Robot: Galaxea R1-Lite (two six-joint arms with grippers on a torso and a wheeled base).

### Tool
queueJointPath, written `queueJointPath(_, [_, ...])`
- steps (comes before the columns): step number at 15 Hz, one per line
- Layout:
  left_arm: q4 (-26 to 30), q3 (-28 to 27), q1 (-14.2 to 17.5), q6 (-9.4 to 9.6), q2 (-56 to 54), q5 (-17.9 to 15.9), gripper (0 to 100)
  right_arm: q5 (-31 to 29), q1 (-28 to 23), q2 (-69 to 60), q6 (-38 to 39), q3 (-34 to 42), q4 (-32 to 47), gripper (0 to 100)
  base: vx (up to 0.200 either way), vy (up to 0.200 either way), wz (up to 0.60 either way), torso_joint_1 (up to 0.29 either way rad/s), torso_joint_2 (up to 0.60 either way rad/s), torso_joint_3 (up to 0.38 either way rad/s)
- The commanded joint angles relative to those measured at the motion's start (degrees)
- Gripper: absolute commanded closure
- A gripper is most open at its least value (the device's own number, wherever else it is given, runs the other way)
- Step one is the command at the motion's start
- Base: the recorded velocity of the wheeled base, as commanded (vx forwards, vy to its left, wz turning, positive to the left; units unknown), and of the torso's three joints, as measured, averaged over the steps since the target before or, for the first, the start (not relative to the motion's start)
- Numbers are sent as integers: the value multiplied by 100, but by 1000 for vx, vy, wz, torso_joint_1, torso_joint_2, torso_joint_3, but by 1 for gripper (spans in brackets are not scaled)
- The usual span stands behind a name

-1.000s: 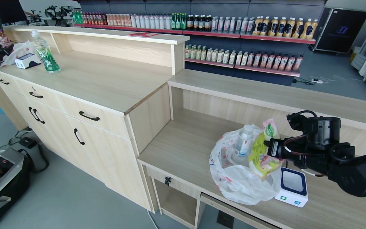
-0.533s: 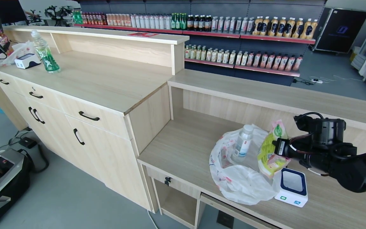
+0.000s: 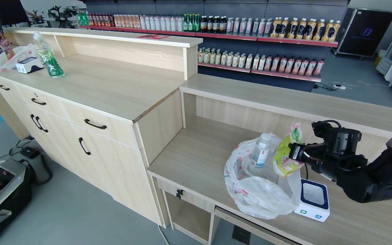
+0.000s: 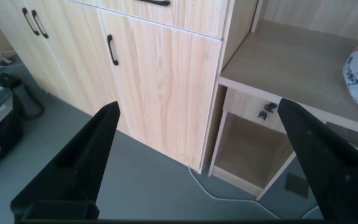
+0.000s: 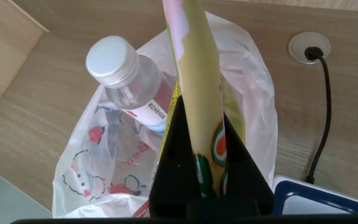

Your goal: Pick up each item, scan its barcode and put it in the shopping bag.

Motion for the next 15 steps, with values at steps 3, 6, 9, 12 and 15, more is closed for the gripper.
queueJointPath(3, [0, 0, 4, 1, 2, 2, 0, 61, 6, 808, 0, -279, -404, 100, 0, 0, 0, 0, 0, 0])
queueJointPath(6, [0, 0, 4, 1, 2, 2, 0, 114, 24, 984, -9, -279, -501, 100, 0, 0, 0, 0, 0, 0])
queueJointPath(9, [0, 0, 4, 1, 2, 2, 0, 96, 24, 1028, -18, -227, -501, 100, 0, 0, 0, 0, 0, 0])
queueJointPath(12, [0, 0, 4, 1, 2, 10, 0, 96, 6, 1054, -36, -227, -545, 100, 0, 0, 0, 0, 0, 0])
queueJointPath(15, [0, 0, 4, 1, 2, 2, 0, 105, 6, 1169, -53, -244, -571, 100, 0, 0, 0, 0, 0, 0])
